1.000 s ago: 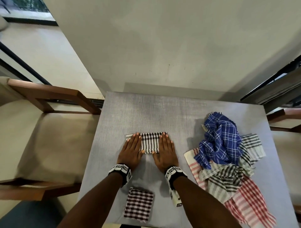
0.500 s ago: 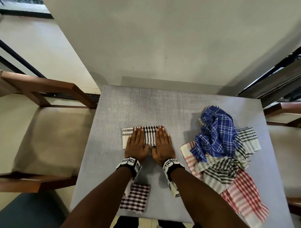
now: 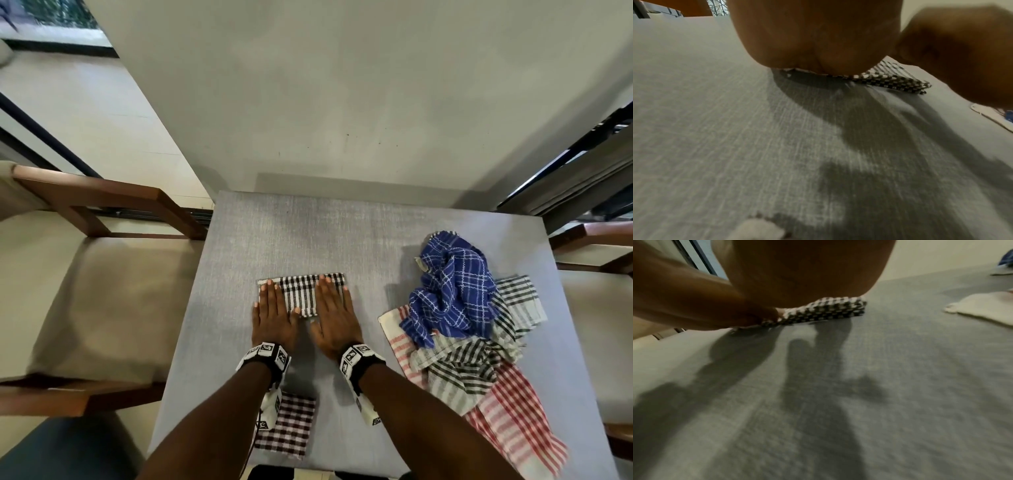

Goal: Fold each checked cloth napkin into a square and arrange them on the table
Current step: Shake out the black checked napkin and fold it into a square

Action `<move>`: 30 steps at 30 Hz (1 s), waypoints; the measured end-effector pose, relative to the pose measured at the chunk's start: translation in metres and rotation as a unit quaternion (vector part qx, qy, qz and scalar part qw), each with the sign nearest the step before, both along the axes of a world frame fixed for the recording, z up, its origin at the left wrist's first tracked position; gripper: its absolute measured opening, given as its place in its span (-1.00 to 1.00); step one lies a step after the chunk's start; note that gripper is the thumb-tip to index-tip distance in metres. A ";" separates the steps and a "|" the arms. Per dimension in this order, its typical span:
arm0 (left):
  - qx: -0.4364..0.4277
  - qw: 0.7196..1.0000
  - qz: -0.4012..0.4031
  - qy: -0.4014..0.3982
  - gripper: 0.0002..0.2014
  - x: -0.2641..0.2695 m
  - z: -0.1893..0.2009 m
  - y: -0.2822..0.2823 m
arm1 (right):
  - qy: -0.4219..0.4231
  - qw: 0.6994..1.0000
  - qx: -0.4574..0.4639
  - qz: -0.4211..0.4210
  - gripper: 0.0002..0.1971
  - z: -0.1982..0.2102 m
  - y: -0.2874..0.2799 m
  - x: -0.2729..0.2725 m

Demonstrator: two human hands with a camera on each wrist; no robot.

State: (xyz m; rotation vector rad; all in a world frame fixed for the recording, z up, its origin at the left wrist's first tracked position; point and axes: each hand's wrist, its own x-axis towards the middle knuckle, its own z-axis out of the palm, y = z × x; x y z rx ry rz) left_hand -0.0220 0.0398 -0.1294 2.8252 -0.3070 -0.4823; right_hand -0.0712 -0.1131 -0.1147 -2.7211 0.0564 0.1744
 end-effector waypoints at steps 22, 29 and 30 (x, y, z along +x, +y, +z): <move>0.052 0.998 -0.015 0.041 -0.22 0.008 0.009 0.003 | 0.080 0.996 0.002 -0.049 -0.17 -0.002 -0.030 0.006; -0.078 0.996 -0.030 -0.042 -0.43 0.013 0.075 -0.025 | 0.000 0.962 0.116 -0.246 -0.42 0.025 -0.041 0.014; -0.118 0.990 -0.066 -0.036 -0.50 0.017 0.082 -0.032 | -0.012 0.948 0.120 -0.295 -0.50 0.026 -0.041 0.015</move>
